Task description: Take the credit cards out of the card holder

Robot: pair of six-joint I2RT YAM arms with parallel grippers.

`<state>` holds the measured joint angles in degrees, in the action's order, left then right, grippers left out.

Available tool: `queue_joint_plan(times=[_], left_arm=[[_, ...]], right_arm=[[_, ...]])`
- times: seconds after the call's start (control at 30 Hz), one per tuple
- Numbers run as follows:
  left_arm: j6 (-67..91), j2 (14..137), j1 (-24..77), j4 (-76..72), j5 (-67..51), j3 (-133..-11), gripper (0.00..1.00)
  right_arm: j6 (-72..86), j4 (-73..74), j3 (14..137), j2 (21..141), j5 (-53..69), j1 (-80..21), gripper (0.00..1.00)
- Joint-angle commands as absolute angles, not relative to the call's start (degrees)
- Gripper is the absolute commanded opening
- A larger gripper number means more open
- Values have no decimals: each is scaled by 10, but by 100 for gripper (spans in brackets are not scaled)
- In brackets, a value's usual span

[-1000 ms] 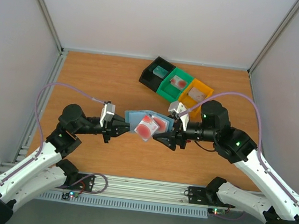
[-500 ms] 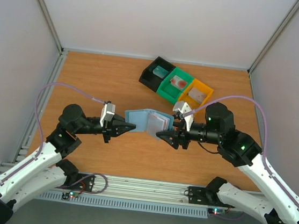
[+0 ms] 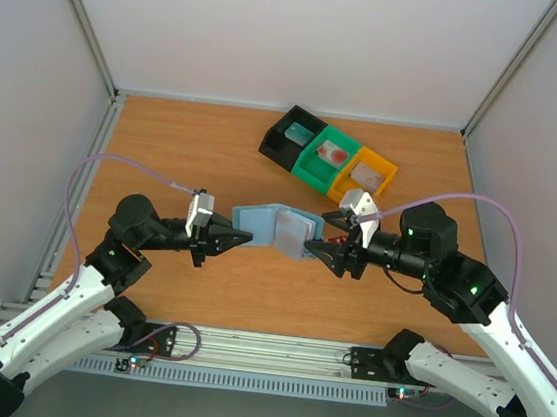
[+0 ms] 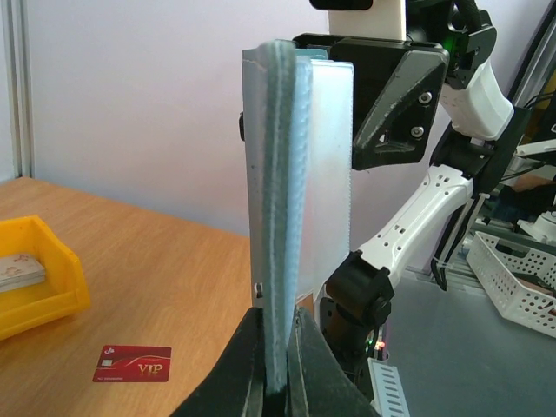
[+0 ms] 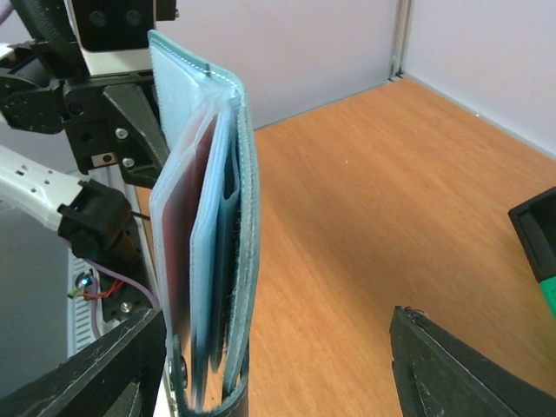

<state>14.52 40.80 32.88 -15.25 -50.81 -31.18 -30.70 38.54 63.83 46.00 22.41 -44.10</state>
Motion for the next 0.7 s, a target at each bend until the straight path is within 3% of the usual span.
queue_joint_plan(times=[0.0, 0.37, 0.67], left_arm=[[136, 401, 331, -192, -519, -307, 0], [138, 398, 331, -191, -518, -307, 0], [140, 401, 331, -190, -516, -308, 0]], right_arm=[[-311, 386, 654, 464, 203, -443, 71], [-323, 415, 677, 467, 158, -442, 73], [-319, 419, 691, 525, 251, -442, 78]])
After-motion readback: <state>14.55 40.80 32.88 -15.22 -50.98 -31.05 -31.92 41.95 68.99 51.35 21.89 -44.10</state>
